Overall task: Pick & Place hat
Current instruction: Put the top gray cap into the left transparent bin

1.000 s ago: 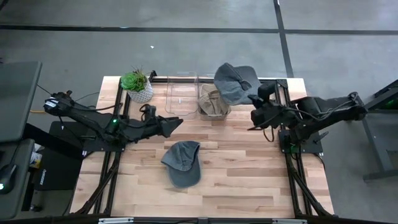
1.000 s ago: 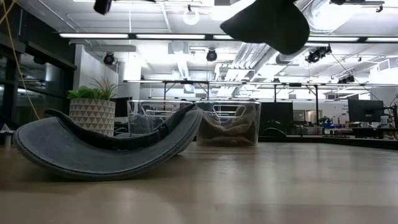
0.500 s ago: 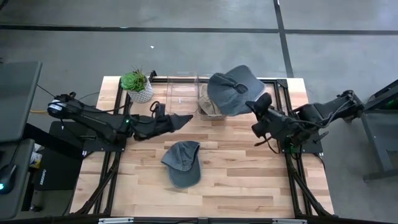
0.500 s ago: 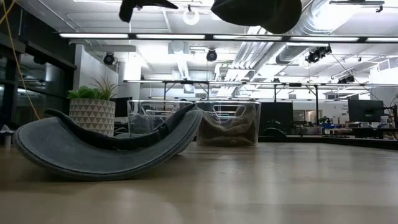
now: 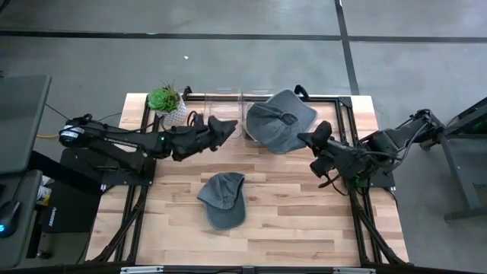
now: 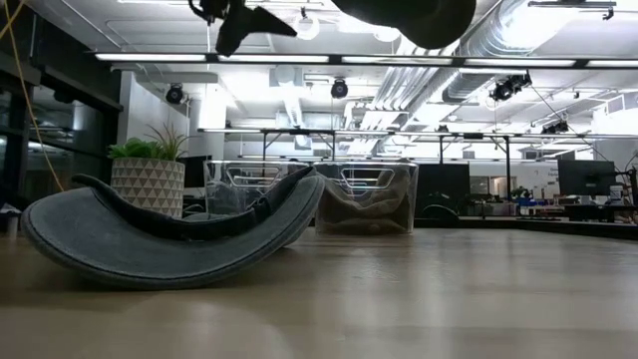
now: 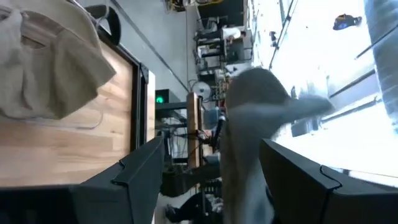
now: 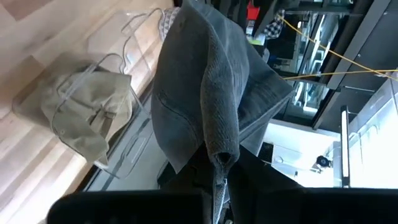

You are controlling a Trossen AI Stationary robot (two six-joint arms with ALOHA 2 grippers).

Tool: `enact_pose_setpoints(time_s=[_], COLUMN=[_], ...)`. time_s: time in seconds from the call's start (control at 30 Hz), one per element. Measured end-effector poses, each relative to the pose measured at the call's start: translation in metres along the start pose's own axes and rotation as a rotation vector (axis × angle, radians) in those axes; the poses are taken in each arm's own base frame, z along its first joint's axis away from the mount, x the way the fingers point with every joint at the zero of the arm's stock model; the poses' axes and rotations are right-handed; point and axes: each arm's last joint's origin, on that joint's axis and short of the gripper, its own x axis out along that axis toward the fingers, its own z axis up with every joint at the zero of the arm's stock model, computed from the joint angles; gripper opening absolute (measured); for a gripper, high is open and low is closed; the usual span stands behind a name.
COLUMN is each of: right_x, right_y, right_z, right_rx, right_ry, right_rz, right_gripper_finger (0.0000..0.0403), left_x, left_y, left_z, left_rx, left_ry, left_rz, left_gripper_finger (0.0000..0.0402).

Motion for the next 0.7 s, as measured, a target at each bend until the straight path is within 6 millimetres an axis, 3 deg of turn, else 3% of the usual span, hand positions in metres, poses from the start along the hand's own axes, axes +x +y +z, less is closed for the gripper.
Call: enact_pose_setpoints(time_s=[0.4,0.7], right_x=[0.008,0.028], right_y=[-0.001,-0.002], right_z=[0.003,0.007], right_rx=[0.045,0.073], right_ry=[-0.040,-0.036], right_rz=[0.034,0.062], right_gripper_finger=[0.0013,0.0013], left_x=[0.009,0.009], left_y=[-0.009,-0.010], left_z=[0.011,0.011], left_rx=[-0.049,0.012], left_ry=[0.100,0.098], left_rz=[-0.092,-0.107], left_gripper_finger=[0.0373,0.0385])
